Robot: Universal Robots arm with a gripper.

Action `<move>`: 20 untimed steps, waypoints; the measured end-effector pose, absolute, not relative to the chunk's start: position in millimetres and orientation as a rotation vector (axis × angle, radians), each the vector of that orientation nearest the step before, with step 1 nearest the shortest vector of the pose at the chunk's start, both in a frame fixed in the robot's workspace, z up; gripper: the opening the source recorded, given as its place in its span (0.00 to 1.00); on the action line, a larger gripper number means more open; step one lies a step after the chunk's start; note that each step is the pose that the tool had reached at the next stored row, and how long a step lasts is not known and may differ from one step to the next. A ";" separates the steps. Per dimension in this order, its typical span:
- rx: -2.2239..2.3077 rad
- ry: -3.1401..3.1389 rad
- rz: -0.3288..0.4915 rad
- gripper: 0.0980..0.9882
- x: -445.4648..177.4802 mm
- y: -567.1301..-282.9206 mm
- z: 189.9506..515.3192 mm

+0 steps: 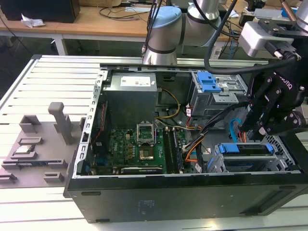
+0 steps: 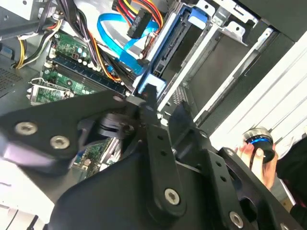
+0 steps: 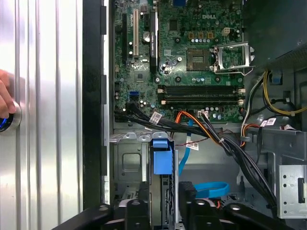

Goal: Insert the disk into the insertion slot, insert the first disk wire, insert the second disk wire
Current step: 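Insert the disk into the insertion slot, then insert the first disk wire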

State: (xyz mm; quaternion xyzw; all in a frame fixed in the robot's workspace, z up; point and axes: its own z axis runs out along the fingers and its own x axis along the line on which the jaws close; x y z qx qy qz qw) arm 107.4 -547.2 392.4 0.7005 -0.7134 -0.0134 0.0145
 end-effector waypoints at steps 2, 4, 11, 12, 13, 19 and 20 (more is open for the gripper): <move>2.181 -2.221 -0.042 0.15 107.4 -547.2 392.3; 2.181 -2.221 -0.042 0.02 107.4 -547.2 392.3; 2.181 -2.221 -0.042 0.01 107.4 -547.2 392.2; 2.181 -2.221 -0.042 0.01 107.4 -547.2 392.2; 2.181 -2.221 -0.042 0.01 107.4 -547.2 392.2; 2.181 -2.221 -0.042 0.01 107.4 -547.2 392.1; 2.181 -2.221 -0.042 0.01 107.4 -547.2 392.1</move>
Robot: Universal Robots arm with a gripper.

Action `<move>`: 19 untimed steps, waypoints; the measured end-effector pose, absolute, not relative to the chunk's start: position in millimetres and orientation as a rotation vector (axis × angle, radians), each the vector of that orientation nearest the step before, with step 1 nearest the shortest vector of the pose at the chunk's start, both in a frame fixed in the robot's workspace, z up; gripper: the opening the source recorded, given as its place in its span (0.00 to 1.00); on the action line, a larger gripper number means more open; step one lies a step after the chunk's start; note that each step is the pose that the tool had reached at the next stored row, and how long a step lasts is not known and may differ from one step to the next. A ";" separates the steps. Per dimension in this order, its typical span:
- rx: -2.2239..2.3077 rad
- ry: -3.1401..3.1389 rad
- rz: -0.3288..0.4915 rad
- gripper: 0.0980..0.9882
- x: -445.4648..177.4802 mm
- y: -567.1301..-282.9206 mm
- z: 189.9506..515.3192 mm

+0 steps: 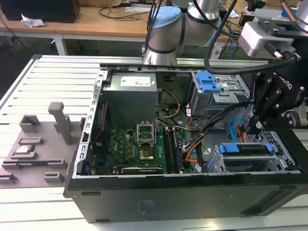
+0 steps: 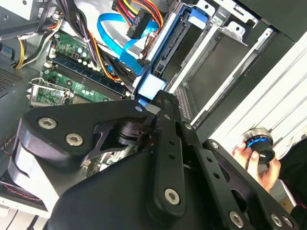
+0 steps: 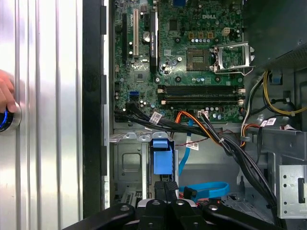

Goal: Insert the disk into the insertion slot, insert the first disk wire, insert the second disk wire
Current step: 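Insert the first disk wire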

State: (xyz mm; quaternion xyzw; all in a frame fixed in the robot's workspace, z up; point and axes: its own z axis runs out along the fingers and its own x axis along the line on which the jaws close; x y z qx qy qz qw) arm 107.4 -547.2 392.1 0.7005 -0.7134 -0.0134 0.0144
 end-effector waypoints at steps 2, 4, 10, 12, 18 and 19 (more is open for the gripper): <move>2.181 -2.221 -0.042 0.01 107.4 -547.2 392.1; 2.181 -2.221 -0.042 0.01 117.8 -547.2 391.2; 2.178 -2.218 -0.041 0.01 139.7 -538.3 384.8; 2.176 -2.217 -0.037 0.01 146.2 -528.1 382.3; 2.176 -2.216 -0.035 0.01 148.7 -502.7 368.4; 2.176 -2.216 -0.035 0.01 148.7 -502.3 367.4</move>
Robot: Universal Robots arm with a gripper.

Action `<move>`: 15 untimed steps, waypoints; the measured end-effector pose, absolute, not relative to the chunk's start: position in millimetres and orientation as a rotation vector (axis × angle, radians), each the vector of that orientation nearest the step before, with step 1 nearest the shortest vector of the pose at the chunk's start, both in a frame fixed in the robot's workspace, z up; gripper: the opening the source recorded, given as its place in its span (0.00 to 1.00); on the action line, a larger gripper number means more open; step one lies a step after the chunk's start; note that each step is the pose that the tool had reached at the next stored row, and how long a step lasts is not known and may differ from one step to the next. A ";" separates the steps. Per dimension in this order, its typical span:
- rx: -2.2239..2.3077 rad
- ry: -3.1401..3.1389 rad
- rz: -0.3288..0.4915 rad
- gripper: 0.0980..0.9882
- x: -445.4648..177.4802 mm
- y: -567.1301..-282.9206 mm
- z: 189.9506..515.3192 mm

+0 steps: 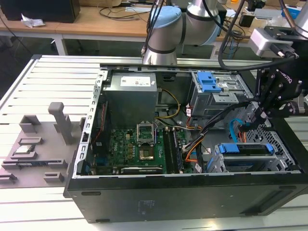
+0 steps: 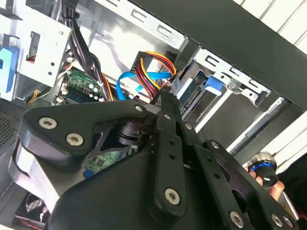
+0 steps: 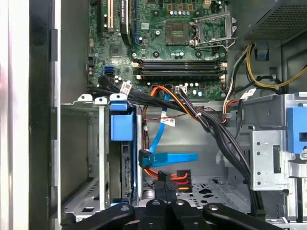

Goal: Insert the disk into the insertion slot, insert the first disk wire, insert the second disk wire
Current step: 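Insert the first disk wire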

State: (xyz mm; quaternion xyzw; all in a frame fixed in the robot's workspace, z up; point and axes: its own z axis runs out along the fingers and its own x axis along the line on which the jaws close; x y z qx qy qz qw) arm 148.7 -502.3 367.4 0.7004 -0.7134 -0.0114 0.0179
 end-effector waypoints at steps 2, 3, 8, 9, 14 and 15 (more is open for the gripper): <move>2.176 -2.216 -0.035 0.01 148.7 -501.8 365.6; 2.176 -2.216 -0.035 0.01 148.7 -501.8 365.7; 2.176 -2.216 -0.035 0.08 148.7 -501.8 365.6; 2.176 -2.216 -0.035 0.15 148.7 -501.8 365.6; 2.171 -2.211 -0.025 0.23 146.4 -501.8 360.7; 2.168 -2.209 -0.019 0.23 146.0 -501.8 358.6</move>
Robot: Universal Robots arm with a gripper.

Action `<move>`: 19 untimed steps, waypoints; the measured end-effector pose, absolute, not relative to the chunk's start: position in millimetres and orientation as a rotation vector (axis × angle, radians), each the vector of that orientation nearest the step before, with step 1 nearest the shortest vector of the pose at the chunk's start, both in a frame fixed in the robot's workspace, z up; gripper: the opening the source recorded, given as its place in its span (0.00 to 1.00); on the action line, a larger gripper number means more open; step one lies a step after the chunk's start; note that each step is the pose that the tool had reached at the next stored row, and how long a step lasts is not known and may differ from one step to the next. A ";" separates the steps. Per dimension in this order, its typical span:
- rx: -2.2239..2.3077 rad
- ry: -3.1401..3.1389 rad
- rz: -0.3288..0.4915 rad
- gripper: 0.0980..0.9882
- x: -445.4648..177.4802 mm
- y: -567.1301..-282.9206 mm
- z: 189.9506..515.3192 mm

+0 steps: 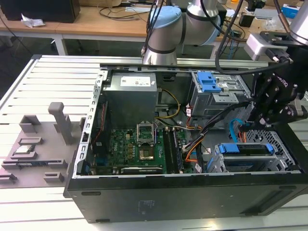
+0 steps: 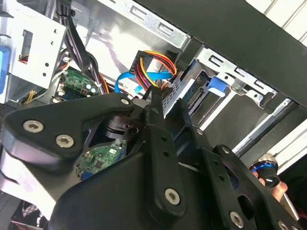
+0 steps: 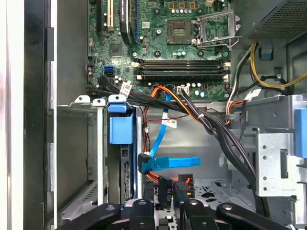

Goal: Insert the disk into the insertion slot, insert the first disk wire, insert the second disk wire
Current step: 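Insert the first disk wire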

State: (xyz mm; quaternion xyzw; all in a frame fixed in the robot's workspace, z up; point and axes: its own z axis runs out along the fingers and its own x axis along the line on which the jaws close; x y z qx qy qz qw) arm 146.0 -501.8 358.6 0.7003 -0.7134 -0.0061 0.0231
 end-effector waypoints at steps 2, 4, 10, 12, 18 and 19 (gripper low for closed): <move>2.166 -2.207 -0.014 0.23 145.6 -501.8 356.7; 2.160 -2.202 -0.002 0.23 145.5 -501.8 354.6; 2.158 -2.199 0.004 0.23 145.5 -501.8 354.4; 2.157 -2.199 0.005 0.14 145.5 -501.8 354.4; 2.156 -2.198 0.007 0.08 145.6 -507.5 354.4; 2.156 -2.198 0.007 0.08 145.5 -513.9 354.4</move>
